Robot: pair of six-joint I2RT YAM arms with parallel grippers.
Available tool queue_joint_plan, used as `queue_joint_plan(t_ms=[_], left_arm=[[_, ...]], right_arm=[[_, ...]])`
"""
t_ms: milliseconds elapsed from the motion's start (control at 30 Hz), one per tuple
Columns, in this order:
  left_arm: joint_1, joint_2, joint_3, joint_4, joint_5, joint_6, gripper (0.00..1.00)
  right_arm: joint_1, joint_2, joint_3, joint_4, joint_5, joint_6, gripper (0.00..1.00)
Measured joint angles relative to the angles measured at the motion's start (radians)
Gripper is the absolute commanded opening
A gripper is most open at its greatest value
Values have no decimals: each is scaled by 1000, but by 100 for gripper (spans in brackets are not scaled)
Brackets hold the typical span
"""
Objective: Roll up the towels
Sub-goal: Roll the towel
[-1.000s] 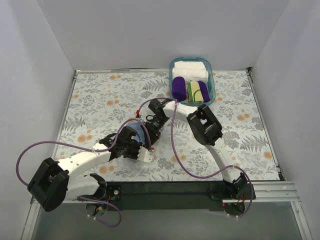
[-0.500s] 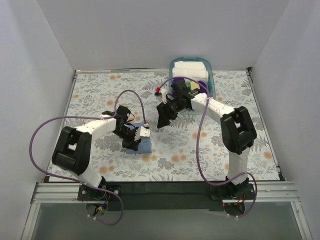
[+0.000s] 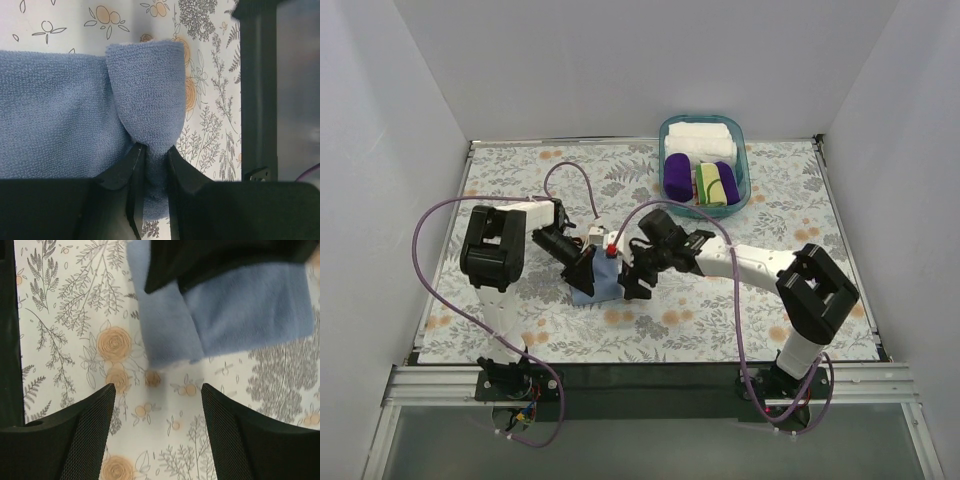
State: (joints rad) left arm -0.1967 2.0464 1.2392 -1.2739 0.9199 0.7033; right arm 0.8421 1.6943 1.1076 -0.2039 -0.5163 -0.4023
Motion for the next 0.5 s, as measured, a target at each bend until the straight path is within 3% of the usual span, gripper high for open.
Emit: queue_joint_plan(t_ms=[200,500], left_arm=[[10,68,55,-76,14,26,7],[18,104,88,-122,13,40,13]], right_arm=[[156,19,-6,148,148,-138,65],[180,138,-6,237,191,-279,56]])
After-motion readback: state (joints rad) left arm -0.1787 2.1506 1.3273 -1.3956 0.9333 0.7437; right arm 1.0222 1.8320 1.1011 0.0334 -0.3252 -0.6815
